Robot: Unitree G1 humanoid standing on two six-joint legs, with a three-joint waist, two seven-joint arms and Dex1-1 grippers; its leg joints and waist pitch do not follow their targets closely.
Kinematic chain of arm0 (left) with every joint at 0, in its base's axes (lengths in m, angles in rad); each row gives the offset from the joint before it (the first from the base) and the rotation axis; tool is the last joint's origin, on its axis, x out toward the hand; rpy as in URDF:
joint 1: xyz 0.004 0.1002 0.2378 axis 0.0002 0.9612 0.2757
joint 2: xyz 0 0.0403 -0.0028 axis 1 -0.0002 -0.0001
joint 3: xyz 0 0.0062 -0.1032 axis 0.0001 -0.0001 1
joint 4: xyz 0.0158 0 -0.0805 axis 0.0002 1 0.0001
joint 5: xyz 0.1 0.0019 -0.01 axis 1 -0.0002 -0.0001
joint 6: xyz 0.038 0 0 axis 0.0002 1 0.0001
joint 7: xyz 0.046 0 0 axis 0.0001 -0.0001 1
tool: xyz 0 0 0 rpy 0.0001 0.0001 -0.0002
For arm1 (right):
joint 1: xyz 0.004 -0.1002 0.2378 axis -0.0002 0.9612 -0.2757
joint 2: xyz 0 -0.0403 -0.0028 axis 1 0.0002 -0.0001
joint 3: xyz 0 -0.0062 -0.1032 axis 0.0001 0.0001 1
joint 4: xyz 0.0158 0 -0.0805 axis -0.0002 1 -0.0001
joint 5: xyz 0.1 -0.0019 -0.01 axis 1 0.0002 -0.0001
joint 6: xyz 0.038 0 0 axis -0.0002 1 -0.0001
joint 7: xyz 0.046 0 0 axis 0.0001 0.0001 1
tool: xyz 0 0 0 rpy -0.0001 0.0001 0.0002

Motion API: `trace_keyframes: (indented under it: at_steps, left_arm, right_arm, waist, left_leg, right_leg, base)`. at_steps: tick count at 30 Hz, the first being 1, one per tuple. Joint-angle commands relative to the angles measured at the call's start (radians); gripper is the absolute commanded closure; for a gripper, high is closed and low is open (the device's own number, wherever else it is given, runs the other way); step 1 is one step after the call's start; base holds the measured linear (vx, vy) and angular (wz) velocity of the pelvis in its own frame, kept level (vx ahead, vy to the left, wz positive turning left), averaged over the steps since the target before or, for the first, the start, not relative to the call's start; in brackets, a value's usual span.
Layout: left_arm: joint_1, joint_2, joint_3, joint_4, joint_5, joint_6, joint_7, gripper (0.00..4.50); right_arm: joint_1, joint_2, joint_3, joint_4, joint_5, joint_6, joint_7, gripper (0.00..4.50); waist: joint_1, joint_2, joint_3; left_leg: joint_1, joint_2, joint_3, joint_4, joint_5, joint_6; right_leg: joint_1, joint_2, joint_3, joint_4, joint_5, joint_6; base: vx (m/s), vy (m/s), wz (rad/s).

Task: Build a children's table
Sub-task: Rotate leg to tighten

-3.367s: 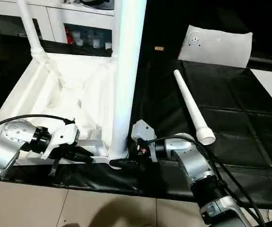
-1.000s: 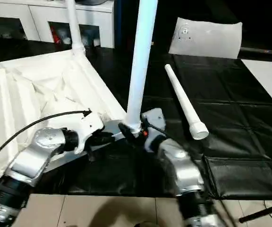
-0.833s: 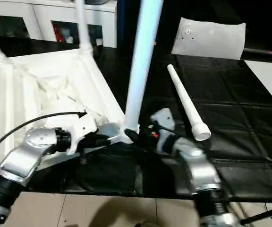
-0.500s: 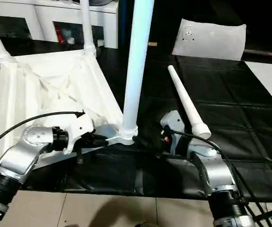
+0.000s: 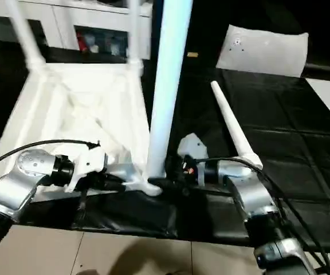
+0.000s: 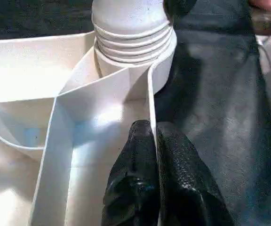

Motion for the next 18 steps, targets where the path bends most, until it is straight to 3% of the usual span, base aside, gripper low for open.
trace_keyframes:
  at_steps: [1, 4, 15, 18]
  left_arm:
    - [0.002, 0.005, -0.064, 0.003, 0.015, -0.009, -0.052, 4.50]
    - [-0.019, 0.014, -0.076, 0.026, 0.027, -0.037, -0.082, 4.50]
    - [-0.042, 0.016, -0.086, 0.060, 0.030, -0.061, -0.111, 4.50]
    - [-0.045, 0.017, -0.087, 0.063, 0.031, -0.062, -0.114, 4.50]
  right_arm:
    - [-0.014, -0.017, 0.008, 0.009, -0.015, -0.013, 0.017, 0.53]
    - [-0.066, -0.026, 0.048, 0.062, -0.040, -0.051, 0.088, 0.72]
    - [-0.132, -0.022, 0.092, 0.169, -0.077, -0.130, 0.160, 1.73]
    - [-0.140, -0.019, 0.095, 0.183, -0.078, -0.139, 0.170, 1.82]
  waist:
    - [-0.008, 0.004, -0.056]
    - [-0.004, 0.004, -0.055]
    - [-0.002, 0.004, -0.056]
    - [-0.001, 0.005, -0.056]
  left_leg:
    - [-0.006, 0.023, 0.007, -0.058, -0.057, 0.074]
    - [-0.005, 0.023, 0.008, -0.058, -0.062, 0.074]
    - [-0.007, 0.023, 0.007, -0.056, -0.063, 0.067]
    - [-0.006, 0.024, 0.007, -0.057, -0.067, 0.064]
  right_leg:
    - [0.060, -0.073, 0.055, -0.054, -0.045, -0.236]
    - [0.058, -0.072, 0.054, -0.053, -0.058, -0.236]
    - [0.061, -0.073, 0.053, -0.050, -0.047, -0.244]
    - [0.060, -0.072, 0.053, -0.051, -0.058, -0.241]
  base:
    - [0.000, 0.000, 0.00]
    - [0.000, 0.000, 0.00]
    - [0.000, 0.000, 0.00]
    - [0.000, 0.000, 0.00]
